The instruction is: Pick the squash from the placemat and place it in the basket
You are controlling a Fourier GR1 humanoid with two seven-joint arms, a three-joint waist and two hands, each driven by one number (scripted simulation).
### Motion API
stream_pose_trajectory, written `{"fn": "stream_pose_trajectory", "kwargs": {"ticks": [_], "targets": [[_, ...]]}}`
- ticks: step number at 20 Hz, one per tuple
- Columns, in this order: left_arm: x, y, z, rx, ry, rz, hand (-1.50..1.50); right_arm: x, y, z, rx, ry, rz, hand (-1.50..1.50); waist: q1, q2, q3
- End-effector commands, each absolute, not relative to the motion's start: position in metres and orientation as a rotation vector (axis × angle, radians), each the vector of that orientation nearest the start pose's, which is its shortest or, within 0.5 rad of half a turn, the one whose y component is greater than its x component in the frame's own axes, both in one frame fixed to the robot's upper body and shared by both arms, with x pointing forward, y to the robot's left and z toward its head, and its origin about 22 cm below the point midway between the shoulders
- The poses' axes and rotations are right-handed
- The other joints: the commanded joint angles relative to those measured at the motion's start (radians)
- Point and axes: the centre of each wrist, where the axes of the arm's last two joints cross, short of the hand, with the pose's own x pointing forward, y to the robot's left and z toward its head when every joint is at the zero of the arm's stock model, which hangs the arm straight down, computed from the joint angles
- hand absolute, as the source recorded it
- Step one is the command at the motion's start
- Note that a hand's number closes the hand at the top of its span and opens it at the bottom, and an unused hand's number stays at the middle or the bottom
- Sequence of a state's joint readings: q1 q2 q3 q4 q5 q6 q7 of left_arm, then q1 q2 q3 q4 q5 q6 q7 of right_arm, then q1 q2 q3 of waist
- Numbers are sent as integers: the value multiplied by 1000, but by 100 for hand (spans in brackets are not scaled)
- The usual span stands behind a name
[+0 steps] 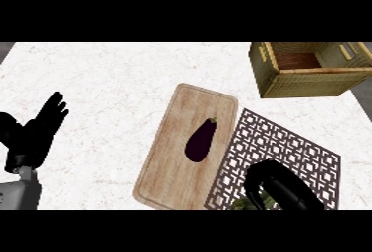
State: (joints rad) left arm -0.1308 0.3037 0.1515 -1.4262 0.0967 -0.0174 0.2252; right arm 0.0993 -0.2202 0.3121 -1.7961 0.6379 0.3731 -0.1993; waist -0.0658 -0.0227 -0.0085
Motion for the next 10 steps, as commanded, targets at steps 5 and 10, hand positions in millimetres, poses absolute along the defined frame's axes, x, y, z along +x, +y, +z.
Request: {"fn": "stream_pose_trajectory", "kwargs": {"ticks": [5,10], "targets": [[274,330,33,230,-1363,-30,0,138,-182,147,-158,-1910,813,150,19,8,4],[295,320,52,221,-1383,-63,0,115,-187,194,-307,-1881,726,150,42,20,4]]}}
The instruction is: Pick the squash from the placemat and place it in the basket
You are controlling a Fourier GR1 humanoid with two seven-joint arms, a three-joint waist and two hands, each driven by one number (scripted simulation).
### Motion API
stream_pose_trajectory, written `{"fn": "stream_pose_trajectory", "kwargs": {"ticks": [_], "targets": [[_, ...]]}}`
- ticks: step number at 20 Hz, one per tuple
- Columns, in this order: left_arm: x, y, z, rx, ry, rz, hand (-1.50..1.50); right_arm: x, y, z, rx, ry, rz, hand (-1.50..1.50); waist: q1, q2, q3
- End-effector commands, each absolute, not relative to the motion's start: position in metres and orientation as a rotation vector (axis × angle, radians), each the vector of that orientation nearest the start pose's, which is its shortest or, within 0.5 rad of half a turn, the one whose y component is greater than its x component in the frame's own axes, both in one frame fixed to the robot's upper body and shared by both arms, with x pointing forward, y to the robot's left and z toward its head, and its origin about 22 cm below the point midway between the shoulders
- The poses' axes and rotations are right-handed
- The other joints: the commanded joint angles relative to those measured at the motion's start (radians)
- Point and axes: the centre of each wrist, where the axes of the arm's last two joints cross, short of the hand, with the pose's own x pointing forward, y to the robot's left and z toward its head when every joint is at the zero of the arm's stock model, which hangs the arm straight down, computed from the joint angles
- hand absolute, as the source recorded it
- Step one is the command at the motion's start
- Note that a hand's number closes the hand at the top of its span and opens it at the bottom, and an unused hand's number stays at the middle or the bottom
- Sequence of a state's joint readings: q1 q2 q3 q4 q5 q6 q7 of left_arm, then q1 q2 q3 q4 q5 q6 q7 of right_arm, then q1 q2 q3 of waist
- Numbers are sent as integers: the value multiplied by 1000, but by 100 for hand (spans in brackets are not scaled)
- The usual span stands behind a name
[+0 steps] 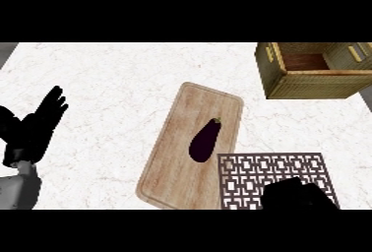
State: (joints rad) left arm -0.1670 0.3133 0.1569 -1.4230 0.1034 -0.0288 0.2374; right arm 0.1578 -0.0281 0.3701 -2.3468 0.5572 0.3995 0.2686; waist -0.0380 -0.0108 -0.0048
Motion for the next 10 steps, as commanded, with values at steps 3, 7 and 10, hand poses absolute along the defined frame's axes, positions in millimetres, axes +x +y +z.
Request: {"fn": "stream_pose_trajectory", "kwargs": {"ticks": [3,7,10], "targets": [[285,314,36,205,-1380,-75,0,119,-182,207,-346,-1889,665,150,24,5,1],[290,313,36,189,-1377,-63,0,139,-173,232,-420,-1911,650,150,28,5,-1],[283,318,33,191,-1362,-70,0,163,-175,256,-490,-1892,608,150,37,6,1]]}}
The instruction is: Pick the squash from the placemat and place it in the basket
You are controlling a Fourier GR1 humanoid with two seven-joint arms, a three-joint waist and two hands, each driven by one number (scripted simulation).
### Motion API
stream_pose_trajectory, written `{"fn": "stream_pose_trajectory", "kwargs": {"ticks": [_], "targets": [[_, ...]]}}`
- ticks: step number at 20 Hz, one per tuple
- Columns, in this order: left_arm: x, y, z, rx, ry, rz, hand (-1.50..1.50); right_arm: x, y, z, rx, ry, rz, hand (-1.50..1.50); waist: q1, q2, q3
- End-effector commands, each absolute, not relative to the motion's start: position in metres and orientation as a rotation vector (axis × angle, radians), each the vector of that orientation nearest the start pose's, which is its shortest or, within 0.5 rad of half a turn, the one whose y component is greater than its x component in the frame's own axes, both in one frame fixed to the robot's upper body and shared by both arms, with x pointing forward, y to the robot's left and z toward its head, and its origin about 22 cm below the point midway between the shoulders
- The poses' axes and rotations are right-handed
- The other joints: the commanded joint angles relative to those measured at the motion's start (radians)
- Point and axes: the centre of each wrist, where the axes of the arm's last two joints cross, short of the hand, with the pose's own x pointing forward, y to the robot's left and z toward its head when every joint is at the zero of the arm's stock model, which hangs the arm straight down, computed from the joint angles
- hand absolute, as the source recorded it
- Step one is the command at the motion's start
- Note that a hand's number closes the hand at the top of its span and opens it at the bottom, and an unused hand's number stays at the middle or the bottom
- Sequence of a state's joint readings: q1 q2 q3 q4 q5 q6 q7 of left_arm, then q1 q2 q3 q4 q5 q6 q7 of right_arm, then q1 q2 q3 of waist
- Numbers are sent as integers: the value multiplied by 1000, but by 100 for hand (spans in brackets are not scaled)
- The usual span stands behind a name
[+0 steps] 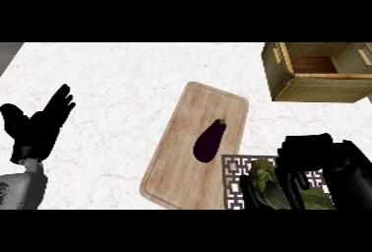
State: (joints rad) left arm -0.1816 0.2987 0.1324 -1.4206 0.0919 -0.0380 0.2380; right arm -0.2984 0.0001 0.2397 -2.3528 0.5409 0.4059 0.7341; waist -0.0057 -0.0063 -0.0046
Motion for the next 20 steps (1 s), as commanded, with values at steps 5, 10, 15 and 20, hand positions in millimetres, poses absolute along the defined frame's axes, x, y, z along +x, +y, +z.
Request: {"fn": "stream_pose_trajectory", "kwargs": {"ticks": [5,10,15,20], "targets": [[285,327,41,195,-1377,-62,0,196,-156,312,-549,-1878,534,150,10,0,2],[287,301,39,187,-1381,-74,0,240,-182,343,-768,-1822,475,150,10,4,4],[281,329,37,164,-1391,-81,0,281,-220,350,-860,-1776,441,150,15,9,4],[292,313,32,186,-1374,-97,0,312,-256,357,-880,-1769,436,150,12,10,4]]}}
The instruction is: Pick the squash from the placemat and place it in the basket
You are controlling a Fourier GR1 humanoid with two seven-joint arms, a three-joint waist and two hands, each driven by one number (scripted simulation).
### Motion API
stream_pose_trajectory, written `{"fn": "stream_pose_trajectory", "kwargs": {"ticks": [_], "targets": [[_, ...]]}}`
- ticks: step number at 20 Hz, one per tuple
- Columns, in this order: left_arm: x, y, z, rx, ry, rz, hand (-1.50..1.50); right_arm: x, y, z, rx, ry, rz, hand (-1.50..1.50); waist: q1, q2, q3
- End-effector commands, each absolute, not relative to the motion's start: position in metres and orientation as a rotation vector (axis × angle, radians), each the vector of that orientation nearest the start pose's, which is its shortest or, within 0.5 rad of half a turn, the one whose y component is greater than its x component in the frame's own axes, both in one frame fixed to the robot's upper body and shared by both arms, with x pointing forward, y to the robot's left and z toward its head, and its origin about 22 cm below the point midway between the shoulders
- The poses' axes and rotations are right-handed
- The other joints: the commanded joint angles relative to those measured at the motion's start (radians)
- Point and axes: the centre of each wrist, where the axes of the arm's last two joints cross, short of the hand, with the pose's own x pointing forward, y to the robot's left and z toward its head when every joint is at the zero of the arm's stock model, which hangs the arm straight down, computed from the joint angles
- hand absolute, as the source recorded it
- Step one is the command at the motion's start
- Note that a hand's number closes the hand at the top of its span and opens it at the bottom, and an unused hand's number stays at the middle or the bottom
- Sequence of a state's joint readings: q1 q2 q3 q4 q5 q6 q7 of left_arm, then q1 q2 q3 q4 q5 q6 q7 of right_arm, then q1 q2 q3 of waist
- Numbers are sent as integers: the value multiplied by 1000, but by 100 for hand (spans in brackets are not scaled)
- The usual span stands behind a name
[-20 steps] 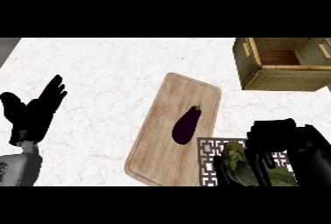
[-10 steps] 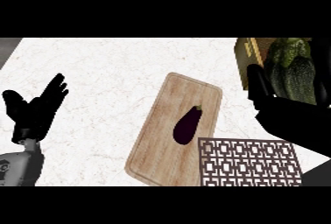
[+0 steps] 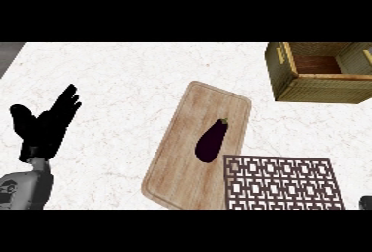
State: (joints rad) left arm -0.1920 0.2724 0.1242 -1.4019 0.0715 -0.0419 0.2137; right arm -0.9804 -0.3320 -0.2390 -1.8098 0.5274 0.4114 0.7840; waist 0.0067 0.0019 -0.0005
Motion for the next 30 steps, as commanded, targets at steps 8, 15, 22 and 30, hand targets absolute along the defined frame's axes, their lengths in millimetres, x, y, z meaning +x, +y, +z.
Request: {"fn": "stream_pose_trajectory", "kwargs": {"ticks": [8,15,22,30], "targets": [[297,308,59,189,-1381,-85,0,356,-305,294,-872,-1736,448,150,6,2,1],[290,320,50,201,-1402,-83,0,372,-331,261,-846,-1726,431,150,1,0,1],[292,302,41,177,-1377,-81,0,411,-313,258,-939,-1638,304,-150,7,1,0],[285,313,67,183,-1412,-101,0,417,-355,268,-827,-1768,165,-150,18,1,1]]}}
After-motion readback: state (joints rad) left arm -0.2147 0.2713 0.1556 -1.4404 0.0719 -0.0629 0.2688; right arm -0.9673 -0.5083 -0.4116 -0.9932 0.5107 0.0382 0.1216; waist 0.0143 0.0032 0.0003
